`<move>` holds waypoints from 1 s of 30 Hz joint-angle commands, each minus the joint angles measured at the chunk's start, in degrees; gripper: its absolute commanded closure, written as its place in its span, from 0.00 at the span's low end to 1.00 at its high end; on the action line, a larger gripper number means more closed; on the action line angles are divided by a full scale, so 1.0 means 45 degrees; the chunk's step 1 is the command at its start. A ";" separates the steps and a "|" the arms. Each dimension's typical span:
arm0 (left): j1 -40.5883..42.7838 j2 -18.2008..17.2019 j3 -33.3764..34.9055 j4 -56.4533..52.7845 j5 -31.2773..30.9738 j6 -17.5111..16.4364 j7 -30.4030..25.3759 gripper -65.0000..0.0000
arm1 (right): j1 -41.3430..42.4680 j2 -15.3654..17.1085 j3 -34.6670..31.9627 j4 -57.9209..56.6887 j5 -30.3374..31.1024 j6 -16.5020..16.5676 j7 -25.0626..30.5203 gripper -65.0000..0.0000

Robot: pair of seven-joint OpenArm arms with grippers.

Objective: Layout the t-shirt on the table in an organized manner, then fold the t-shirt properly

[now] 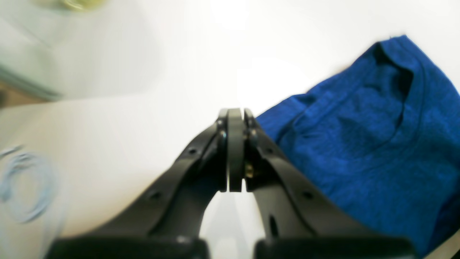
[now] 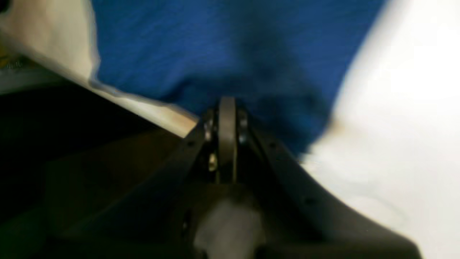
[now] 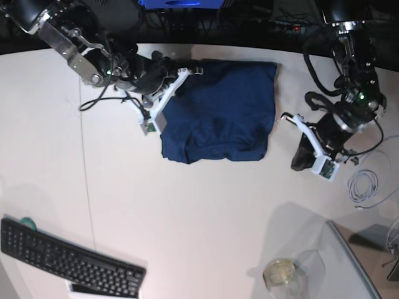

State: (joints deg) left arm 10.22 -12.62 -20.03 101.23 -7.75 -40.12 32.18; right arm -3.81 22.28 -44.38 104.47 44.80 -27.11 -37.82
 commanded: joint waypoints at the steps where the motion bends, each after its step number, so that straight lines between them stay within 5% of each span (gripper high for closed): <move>1: 0.0416 -0.0135 -0.0520 0.0586 -0.0046 0.0026 -0.0109 1.00 | 0.0095 0.0411 0.0045 0.0825 -0.0450 -0.0275 0.0229 1.00; 5: 0.2564 -0.0624 -0.2396 0.1524 -0.0183 0.0026 -0.0168 1.00 | -0.0979 0.1896 0.0671 0.2173 -0.1329 -0.1779 0.0151 1.00; 13: 0.5905 -0.0741 -0.4389 0.0137 -0.0046 0.0026 -0.0207 1.00 | -0.4456 0.2443 0.2234 0.2192 -0.1935 -0.1779 0.0229 1.00; 19: 0.8367 -0.0545 -0.3939 -0.1797 -0.0046 0.0026 -0.4075 1.00 | -0.8110 0.2443 0.3835 0.2348 -0.2834 -0.1779 0.0229 1.00; 24: 0.9129 -0.0155 -0.2982 -0.3868 -0.0027 0.0026 -0.5951 1.00 | -0.9321 0.1974 0.3777 0.1215 -0.3439 -0.1760 0.0229 1.00; 26: 0.8855 -0.0038 -0.2454 -0.5450 0.0012 0.0026 -0.6713 1.00 | -0.8891 0.1720 0.3347 -0.0133 -0.3459 -0.1213 0.0229 1.00; 30: 0.7781 0.0021 -0.0364 -0.9123 0.1966 0.0026 -0.9330 1.00 | -0.7660 0.1290 0.1921 -0.3161 -0.3420 0.1112 0.1441 1.00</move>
State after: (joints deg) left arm 44.29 -12.51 -21.43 59.35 2.09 -39.33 -9.19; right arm -37.52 27.66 -35.70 89.52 29.15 -21.93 -30.74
